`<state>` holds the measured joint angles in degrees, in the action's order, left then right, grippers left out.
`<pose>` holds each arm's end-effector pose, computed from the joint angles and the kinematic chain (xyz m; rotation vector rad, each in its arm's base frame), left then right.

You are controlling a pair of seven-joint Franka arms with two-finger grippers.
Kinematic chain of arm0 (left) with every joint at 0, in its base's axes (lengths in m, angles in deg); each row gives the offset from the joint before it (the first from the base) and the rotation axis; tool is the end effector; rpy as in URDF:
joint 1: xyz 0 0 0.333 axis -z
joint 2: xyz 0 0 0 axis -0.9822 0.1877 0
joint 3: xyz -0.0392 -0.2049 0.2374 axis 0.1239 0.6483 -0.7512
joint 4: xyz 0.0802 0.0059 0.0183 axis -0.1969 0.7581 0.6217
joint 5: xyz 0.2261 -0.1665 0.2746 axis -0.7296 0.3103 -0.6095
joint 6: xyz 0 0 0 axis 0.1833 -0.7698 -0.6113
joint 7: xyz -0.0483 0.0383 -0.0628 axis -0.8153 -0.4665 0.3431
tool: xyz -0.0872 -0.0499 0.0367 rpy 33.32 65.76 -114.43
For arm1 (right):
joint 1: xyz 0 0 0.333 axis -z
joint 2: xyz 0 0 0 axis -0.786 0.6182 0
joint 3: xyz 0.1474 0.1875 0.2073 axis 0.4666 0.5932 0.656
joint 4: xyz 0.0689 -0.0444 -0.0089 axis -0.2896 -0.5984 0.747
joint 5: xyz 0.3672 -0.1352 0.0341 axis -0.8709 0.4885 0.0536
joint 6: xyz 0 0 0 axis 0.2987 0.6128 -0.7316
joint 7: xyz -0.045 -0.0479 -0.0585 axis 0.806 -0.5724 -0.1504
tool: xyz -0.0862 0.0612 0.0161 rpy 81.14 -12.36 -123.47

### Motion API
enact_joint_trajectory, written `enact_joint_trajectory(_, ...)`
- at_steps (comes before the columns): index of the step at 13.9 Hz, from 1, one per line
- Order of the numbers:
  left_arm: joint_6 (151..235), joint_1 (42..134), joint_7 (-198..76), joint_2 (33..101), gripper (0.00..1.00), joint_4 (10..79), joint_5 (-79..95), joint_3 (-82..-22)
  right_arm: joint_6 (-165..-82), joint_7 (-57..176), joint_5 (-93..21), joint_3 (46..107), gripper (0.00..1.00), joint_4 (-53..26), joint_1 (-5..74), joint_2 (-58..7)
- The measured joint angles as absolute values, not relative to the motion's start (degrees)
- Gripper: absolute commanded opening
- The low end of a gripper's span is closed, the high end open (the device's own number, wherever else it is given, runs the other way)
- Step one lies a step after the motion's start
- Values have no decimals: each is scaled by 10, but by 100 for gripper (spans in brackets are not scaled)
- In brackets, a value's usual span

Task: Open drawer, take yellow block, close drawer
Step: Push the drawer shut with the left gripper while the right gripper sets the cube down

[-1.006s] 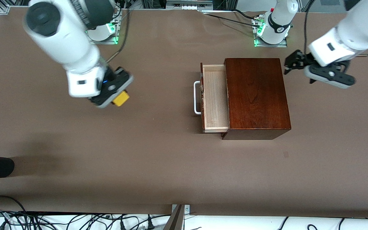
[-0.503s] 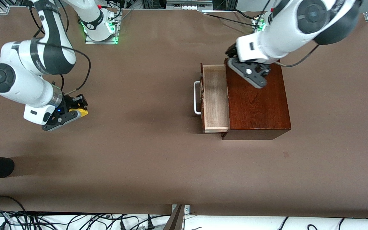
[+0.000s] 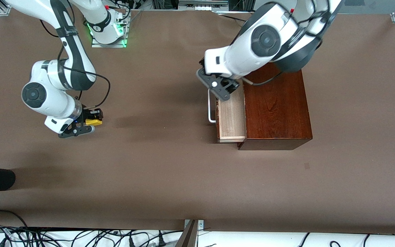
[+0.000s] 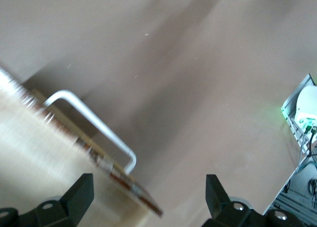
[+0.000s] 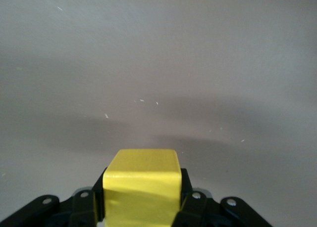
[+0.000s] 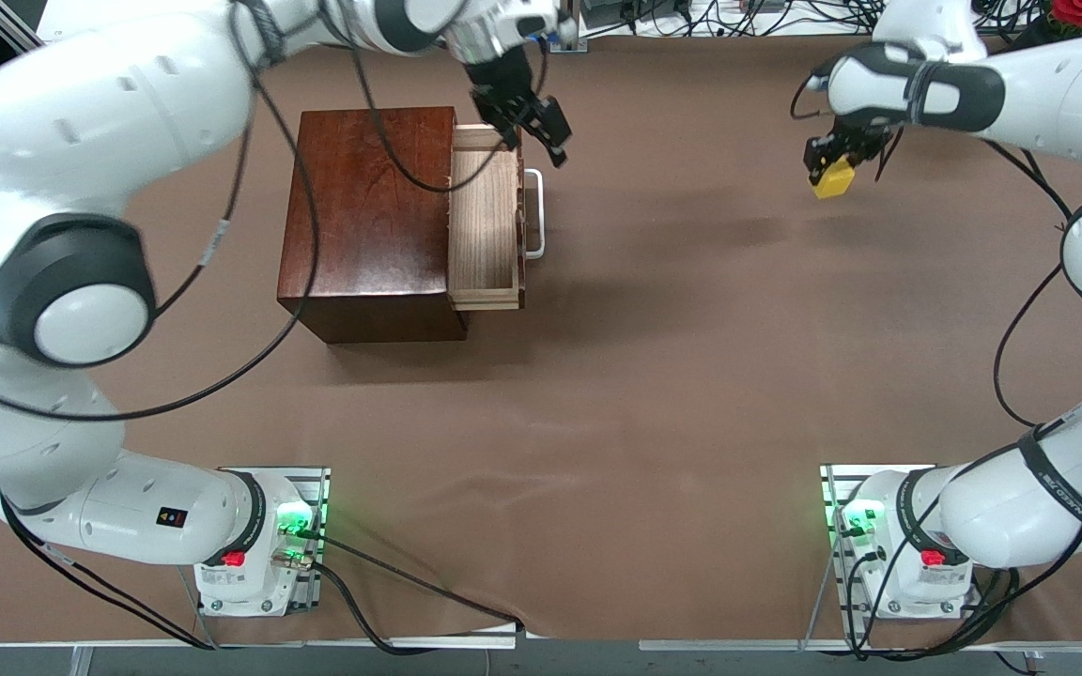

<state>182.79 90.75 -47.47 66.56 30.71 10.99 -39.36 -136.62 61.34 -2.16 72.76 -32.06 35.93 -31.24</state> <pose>0.5195 -0.4256 0.4479 2.5403 -1.0158 -0.2081 0.5747 0.0724 0.2802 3.1179 0.3097 -0.1778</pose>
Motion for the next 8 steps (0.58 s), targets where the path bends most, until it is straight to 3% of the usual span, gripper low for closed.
enact_joint_trajectory(5, 1931, 910, -182, 788, 100, 300, 85, -400, -1445, 584, -22, 729, 0, -390, 359, -303)
enact_joint_trajectory(8, 1950, 931, -148, 814, 100, 287, 62, -398, -1453, 576, -22, 730, 0, -392, 359, -289)
